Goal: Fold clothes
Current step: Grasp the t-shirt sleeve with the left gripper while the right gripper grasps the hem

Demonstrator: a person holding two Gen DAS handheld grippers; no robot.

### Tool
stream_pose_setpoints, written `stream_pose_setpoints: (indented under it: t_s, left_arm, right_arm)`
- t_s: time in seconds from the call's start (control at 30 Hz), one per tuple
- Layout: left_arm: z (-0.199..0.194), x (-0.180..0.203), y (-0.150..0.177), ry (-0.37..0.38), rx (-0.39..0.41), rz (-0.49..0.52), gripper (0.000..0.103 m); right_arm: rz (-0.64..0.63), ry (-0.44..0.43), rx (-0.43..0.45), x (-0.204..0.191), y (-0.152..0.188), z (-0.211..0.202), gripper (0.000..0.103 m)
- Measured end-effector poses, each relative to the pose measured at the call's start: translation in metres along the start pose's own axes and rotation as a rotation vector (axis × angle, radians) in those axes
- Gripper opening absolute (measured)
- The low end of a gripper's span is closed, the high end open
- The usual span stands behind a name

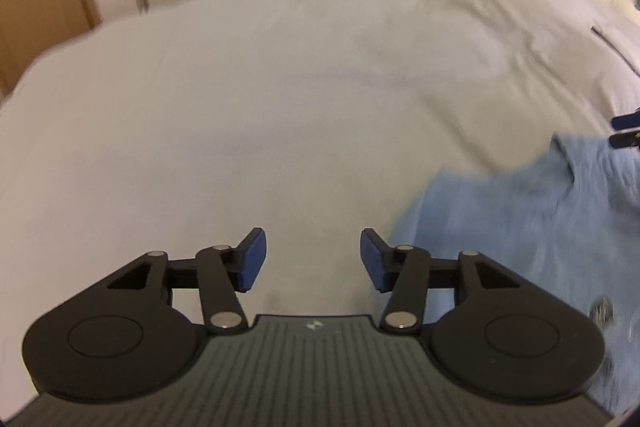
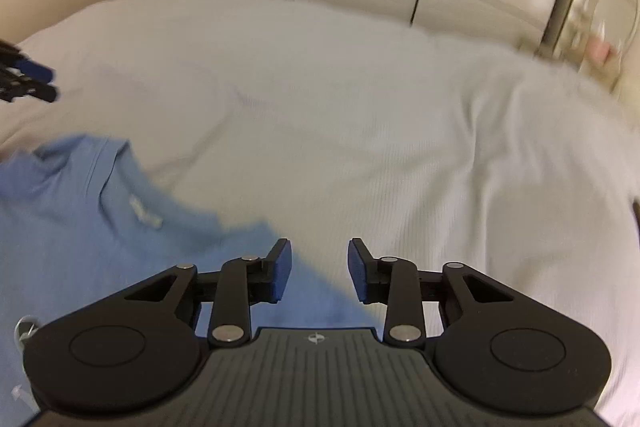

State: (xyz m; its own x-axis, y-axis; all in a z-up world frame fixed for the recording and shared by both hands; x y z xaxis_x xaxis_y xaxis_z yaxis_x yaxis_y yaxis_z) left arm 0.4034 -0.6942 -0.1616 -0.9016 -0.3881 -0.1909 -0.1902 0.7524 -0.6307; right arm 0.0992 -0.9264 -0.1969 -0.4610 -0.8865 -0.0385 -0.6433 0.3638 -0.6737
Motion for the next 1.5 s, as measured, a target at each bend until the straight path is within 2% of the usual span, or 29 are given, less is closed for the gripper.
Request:
stream_pose_setpoints:
  t_s: [0.13, 0.3, 0.33, 0.4, 0.43, 0.47, 0.6, 0.8, 1.0, 1.07, 1.17, 1.23, 1.3, 1.37, 1.5]
  left_arm:
    - [-0.011, -0.023, 0.052, 0.026, -0.138, 0.015, 0.047]
    - [-0.018, -0.035, 0.082, 0.109, -0.207, -0.049, 0.046]
    - [-0.018, -0.035, 0.085, 0.126, -0.211, -0.058, 0.043]
    - [-0.015, -0.032, 0.088, 0.168, -0.222, -0.084, 0.028]
    - [-0.016, -0.031, 0.089, 0.187, -0.221, -0.1, 0.01]
    - [-0.02, -0.031, 0.089, 0.204, -0.214, -0.117, 0.001]
    - [-0.035, -0.033, 0.092, 0.27, -0.186, -0.185, 0.0]
    - [-0.064, -0.057, 0.111, 0.242, -0.152, -0.185, 0.0]
    - [-0.063, -0.063, 0.114, 0.301, -0.151, -0.213, 0.0]
    - [-0.062, -0.065, 0.115, 0.321, -0.15, -0.222, 0.0]
    - [-0.062, -0.068, 0.116, 0.35, -0.149, -0.236, 0.001]
    - [-0.062, -0.07, 0.117, 0.37, -0.149, -0.246, 0.004]
    - [-0.062, -0.072, 0.118, 0.389, -0.148, -0.255, 0.006]
    - [-0.063, -0.064, 0.123, 0.428, -0.163, -0.287, 0.006]
    - [-0.069, -0.043, 0.123, 0.537, -0.188, -0.379, 0.009]
  right_arm:
    - [0.074, -0.02, -0.073, -0.007, 0.016, -0.021, 0.041]
    - [0.092, -0.062, -0.148, -0.05, 0.03, -0.034, 0.042]
    - [0.091, -0.075, -0.158, -0.06, 0.029, -0.036, 0.043]
    - [0.099, -0.088, -0.17, -0.081, 0.024, -0.038, 0.044]
    - [0.111, -0.095, -0.174, -0.091, 0.022, -0.038, 0.044]
    - [0.124, -0.104, -0.18, -0.103, 0.019, -0.036, 0.044]
    - [0.113, -0.137, -0.218, -0.155, 0.01, -0.035, 0.044]
    - [0.075, -0.216, -0.263, -0.246, -0.001, -0.034, 0.044]
    - [-0.036, -0.315, -0.3, -0.357, -0.002, -0.01, 0.044]
    - [-0.059, -0.304, -0.293, -0.382, -0.006, 0.006, 0.047]
    - [-0.147, -0.222, -0.286, -0.402, -0.012, 0.032, 0.048]
    - [-0.227, -0.177, -0.315, -0.408, -0.01, 0.05, 0.047]
    - [-0.281, -0.155, -0.361, -0.403, -0.006, 0.062, 0.03]
    - [-0.292, -0.135, -0.379, -0.395, -0.01, 0.06, 0.003]
    - [-0.212, -0.137, -0.335, -0.376, -0.028, 0.031, 0.0]
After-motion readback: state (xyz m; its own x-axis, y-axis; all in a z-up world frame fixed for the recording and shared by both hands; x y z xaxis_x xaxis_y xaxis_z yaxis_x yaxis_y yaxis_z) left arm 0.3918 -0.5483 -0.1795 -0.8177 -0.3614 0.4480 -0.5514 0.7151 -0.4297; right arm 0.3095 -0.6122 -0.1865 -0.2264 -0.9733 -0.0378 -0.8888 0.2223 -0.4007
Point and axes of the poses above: each gripper's, at about its wrist camera, not at the fingertips, and z roughly the way its jaws point, x to its right, y to its underside, the point moved 9 cm from there along z, roughly the way its jaws point, and after that the axes turned 11 degrees about -y, right-handed, at the moved point
